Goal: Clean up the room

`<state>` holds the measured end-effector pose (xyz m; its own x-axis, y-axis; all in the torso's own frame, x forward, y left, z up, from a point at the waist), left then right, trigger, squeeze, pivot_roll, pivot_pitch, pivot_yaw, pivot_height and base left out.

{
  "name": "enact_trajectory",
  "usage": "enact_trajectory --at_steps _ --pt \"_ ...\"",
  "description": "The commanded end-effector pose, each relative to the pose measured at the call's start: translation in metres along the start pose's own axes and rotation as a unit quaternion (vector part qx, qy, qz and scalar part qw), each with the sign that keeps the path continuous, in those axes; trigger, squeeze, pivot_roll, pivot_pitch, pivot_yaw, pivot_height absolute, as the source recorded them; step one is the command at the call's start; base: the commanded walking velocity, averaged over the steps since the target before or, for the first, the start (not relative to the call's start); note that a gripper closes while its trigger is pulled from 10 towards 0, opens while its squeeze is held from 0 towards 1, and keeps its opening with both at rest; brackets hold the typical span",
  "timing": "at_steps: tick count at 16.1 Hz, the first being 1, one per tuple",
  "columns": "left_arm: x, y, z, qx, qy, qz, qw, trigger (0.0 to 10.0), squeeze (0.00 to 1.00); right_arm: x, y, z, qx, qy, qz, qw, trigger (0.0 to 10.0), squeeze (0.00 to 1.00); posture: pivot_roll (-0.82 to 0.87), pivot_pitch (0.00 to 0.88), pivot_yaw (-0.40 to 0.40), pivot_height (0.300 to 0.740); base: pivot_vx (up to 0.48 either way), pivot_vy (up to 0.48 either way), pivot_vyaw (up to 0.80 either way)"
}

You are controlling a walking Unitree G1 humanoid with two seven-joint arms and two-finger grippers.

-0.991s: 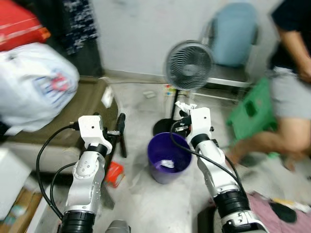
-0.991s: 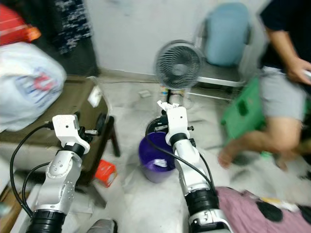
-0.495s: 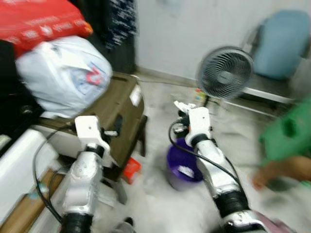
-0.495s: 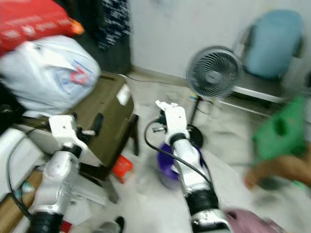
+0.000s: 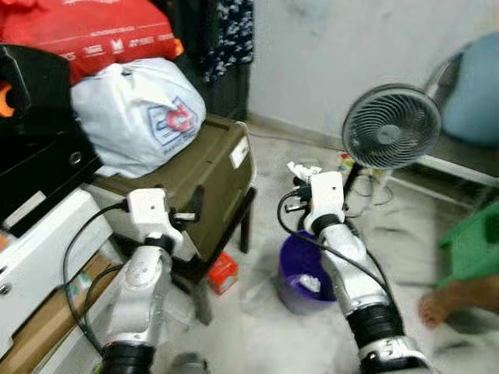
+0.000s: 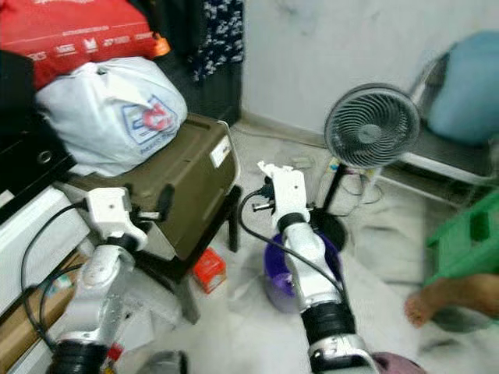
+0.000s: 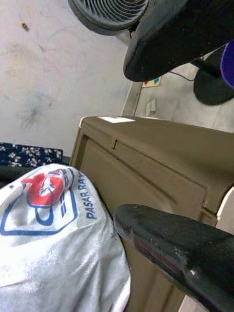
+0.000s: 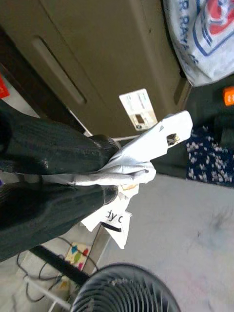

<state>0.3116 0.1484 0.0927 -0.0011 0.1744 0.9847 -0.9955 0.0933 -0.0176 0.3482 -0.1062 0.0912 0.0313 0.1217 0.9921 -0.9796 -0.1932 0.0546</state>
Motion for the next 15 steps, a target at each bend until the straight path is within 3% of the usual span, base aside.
enact_trajectory --at_steps 1,7,9,11,15 --pt "0.0037 -0.0022 0.0028 -0.007 0.004 0.006 1.000 10.0 0.00 -0.0015 -0.0012 0.0015 -0.004 -0.003 -0.006 1.000 10.0 0.00 0.09 0.000 -0.057 0.740 0.000 0.000 -0.80" --pt "0.0050 -0.0023 0.0074 -0.021 0.016 0.009 1.000 10.0 0.00 -0.0010 -0.0014 0.0028 -0.007 -0.003 -0.006 1.000 10.0 0.00 0.09 0.000 -0.058 0.740 0.000 0.000 -0.76" --pt "0.0048 -0.0023 0.0079 -0.023 0.021 0.009 0.999 10.0 0.00 -0.0013 -0.0012 0.0034 -0.008 -0.004 -0.007 1.000 10.0 0.00 0.09 0.000 -0.058 0.740 0.000 0.000 0.00" --pt "0.0050 -0.0024 0.0083 -0.026 0.021 0.008 0.999 10.0 0.00 -0.0012 -0.0013 0.0034 -0.008 -0.007 -0.007 1.000 10.0 0.00 0.08 0.000 -0.057 0.740 0.000 0.000 -0.80" --pt "0.0057 -0.0023 0.0096 -0.033 0.022 0.010 0.999 10.0 0.00 -0.0010 -0.0014 0.0029 -0.008 -0.006 -0.006 1.000 10.0 0.00 0.08 0.000 -0.054 0.740 0.000 0.000 0.00"
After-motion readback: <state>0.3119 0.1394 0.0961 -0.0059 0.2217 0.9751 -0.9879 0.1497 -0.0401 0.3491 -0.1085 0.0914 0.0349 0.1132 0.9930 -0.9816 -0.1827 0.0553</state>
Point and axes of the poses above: a point about 5 cm out from each wrist's last joint towards the gripper, its own y axis pointing back from the gripper into the wrist, its own x axis along the axis of the wrist's last joint, z = x × y, the point moved 3 cm from there along -y, pointing out of the wrist towards the gripper, and after that the axes turned 2 degrees about y, right-handed, at the moved point
